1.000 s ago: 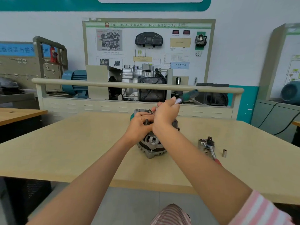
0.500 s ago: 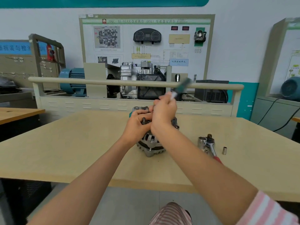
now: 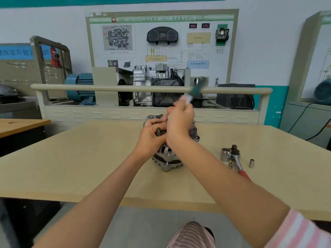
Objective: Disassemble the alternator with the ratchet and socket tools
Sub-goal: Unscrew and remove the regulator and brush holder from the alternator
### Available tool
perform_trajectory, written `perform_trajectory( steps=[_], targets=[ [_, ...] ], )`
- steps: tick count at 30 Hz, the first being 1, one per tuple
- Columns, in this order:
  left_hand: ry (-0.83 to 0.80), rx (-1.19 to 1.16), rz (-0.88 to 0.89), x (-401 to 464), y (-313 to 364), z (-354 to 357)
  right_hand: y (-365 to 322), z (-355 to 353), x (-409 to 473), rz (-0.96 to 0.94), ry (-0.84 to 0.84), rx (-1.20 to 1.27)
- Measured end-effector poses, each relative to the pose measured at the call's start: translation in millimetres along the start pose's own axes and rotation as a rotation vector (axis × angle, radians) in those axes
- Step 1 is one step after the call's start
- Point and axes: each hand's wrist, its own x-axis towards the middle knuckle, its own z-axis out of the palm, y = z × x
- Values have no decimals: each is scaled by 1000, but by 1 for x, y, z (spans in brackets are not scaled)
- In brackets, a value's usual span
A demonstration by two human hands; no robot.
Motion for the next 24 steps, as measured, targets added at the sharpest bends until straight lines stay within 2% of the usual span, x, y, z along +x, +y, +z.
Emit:
perform_trajectory(
  steps=[1,3,5,8,9,11,13,16,18,19,21,24],
  targets=[
    [-3,9,-1,0,0,0,3,0,-4,-39,85,93],
    [-21,31,-5,-1,1,-1,1,-1,0,14,101,181],
    [-45,35,-7,1,1,-1,-11,-3,12,182,-34,95],
    [-72,47,14,2,0,0,-30,-9,32,446,-375,-179],
    [-64,34,7,2,0,0,-34,-10,36,483,-469,-239],
    [-28,-7,0,0,0,0,-35,-10,38,493,-539,-293],
    [-2,-40,11,-1,-1,2,-29,-6,29,414,-438,-240],
    [28,-44,10,0,-5,3,-5,-4,9,71,13,-3],
    [16,-43,-3,-1,-5,2,2,-5,2,-19,195,162],
    [9,-42,4,-1,-5,3,1,-5,3,-1,203,178],
    [-15,-34,29,0,-3,2,-8,-4,10,96,100,72],
    [-55,-8,51,2,-3,-1,-24,-4,25,319,-255,-196]
  ],
)
